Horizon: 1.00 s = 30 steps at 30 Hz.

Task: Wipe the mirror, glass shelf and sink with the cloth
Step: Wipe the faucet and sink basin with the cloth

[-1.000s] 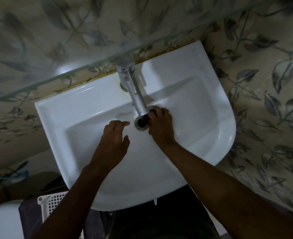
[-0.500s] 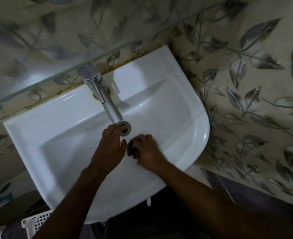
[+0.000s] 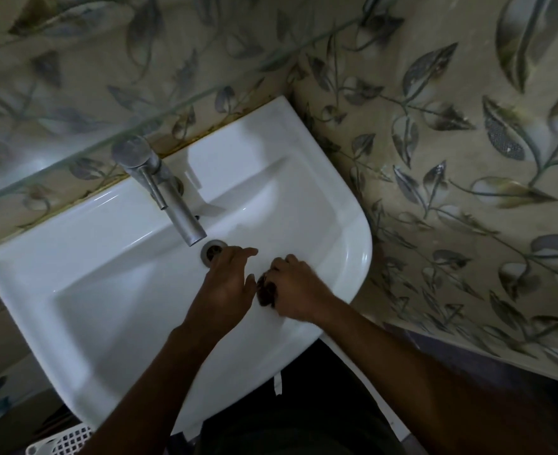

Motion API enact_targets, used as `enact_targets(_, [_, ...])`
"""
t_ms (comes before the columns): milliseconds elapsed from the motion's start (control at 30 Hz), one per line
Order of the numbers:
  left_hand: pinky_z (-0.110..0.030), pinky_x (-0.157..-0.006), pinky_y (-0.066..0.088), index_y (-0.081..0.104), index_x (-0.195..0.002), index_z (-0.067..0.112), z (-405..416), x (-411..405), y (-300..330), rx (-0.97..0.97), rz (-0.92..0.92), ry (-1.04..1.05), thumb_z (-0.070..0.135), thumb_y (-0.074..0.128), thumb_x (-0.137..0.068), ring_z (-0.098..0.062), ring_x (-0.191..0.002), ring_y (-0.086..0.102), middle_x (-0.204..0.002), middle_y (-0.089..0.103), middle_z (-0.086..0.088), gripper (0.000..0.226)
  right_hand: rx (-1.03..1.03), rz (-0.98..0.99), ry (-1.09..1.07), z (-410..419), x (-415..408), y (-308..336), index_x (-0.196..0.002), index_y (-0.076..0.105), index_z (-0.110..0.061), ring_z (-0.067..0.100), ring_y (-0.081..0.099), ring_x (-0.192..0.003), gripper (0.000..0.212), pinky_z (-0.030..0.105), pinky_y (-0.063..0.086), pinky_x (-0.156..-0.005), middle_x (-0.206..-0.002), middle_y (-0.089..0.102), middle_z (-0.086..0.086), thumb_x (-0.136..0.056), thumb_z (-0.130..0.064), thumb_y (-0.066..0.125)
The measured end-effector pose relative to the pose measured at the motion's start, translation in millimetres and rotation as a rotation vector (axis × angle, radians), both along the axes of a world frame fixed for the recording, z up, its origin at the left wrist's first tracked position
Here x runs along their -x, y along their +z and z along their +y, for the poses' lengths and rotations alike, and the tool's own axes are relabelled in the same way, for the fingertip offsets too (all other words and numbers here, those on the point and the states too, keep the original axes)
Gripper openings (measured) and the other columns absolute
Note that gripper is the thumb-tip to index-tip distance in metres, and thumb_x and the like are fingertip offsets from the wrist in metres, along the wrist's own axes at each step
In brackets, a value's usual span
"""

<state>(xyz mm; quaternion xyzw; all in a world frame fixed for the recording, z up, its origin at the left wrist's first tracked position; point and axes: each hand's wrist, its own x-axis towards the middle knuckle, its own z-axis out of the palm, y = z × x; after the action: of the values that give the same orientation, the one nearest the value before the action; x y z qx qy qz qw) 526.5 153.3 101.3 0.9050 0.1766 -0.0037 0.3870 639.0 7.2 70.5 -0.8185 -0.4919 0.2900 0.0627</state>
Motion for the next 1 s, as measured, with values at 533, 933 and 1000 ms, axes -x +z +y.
enact_targets(533, [-0.035,-0.102,0.045,0.045,-0.141,0.023,-30.1,-15.0,3.9,0.080,0.082,-0.017,0.017,0.055,-0.095,-0.018,-0.121,0.046,-0.132,0.045,0.002,0.047,-0.133,-0.175,-0.168,-50.2,-44.8,38.8,-0.087,0.070,-0.015,0.022,0.050,-0.094,0.032,0.035,0.036,-0.079,-0.098,0.061,0.000,-0.061,-0.033,0.078])
enact_targets(933, [-0.029,-0.104,0.038,0.049,-0.139,0.022,-17.7,22.0,18.7,0.045,0.086,0.089,0.014,0.058,-0.094,-0.015,-0.123,0.043,-0.136,0.048,0.002,0.046,-0.332,-0.042,-0.161,-81.5,48.2,37.6,-0.104,0.064,-0.018,0.020,0.047,-0.112,0.028,0.033,0.039,-0.094,-0.119,0.060,0.001,-0.080,-0.031,0.058])
enact_targets(1000, [-0.029,-0.103,0.035,0.052,-0.136,0.022,-13.2,41.1,22.8,-0.010,0.095,0.128,0.014,0.059,-0.093,-0.017,-0.120,0.042,-0.132,0.051,0.003,0.045,-0.325,-0.035,-0.088,-78.2,53.8,32.9,-0.105,0.066,-0.017,0.021,0.049,-0.111,0.030,0.034,0.040,-0.094,-0.119,0.061,0.003,-0.079,-0.031,0.058])
